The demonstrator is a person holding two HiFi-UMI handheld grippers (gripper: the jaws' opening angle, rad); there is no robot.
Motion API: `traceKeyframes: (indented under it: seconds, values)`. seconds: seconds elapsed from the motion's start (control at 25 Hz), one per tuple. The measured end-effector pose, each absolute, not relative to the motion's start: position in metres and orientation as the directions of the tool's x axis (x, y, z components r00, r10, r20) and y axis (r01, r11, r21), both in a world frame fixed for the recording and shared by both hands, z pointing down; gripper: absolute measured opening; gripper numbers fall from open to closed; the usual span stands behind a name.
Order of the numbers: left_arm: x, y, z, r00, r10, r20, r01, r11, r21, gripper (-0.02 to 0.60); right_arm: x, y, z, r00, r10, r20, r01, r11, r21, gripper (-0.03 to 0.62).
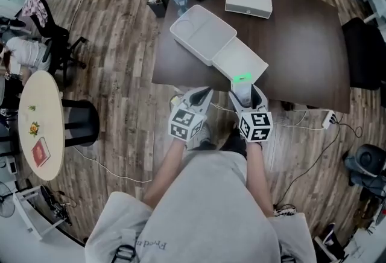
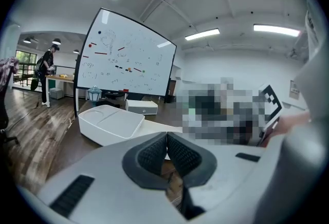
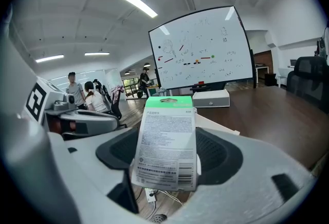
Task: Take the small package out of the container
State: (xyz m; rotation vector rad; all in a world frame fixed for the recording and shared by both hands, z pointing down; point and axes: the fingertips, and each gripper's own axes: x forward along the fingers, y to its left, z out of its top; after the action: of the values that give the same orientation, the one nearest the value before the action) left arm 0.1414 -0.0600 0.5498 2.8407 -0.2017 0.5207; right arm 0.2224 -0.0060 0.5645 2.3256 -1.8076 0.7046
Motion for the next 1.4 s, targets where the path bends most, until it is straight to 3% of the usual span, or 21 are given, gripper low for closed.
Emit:
traceKeyframes:
  seconds: [0.4,1.4]
  values:
    - [0.119,-0.078,0.537,0.921,-0.145,0.362,-0.224,-0.956,0.187,0.006,0.198,-0.028,0.559,0.130,-0.899,0.418,-0.958,-0.223,-0.182,0.350]
    - [0.111,-0.075,0.545,0.915,-0.121,0.385,-0.207,-0.959,0.191,0.006,0.187,-0.030,0.563,0.124,-0.895,0.429,-0.961,-0.216,-0.173,0.350]
